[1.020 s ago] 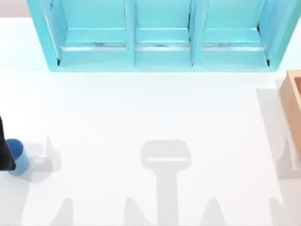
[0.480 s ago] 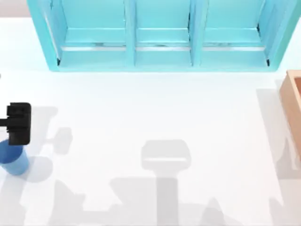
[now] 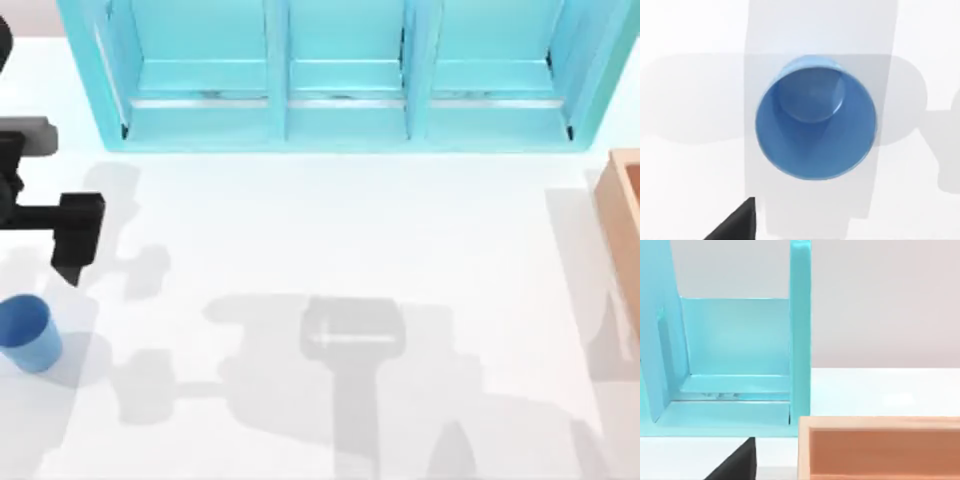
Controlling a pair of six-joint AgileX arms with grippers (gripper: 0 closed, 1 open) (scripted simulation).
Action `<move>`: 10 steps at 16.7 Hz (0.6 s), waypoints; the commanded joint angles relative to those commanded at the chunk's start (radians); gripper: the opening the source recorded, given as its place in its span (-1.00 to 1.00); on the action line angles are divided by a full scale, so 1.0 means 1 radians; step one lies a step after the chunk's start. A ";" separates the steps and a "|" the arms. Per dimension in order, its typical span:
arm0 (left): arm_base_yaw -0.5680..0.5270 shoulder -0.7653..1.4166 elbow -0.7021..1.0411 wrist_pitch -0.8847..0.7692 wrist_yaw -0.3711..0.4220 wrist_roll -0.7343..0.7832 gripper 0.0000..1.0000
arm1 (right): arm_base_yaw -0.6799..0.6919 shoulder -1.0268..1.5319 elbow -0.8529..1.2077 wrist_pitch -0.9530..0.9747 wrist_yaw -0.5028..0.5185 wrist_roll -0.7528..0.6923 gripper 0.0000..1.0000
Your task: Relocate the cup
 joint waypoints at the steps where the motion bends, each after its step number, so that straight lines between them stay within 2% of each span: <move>1: -0.002 0.024 0.022 -0.019 0.001 -0.001 1.00 | 0.000 0.000 0.000 0.000 0.000 0.000 1.00; 10: -0.001 0.051 0.003 0.006 0.001 0.001 1.00 | 0.000 0.000 0.000 0.000 0.000 0.000 1.00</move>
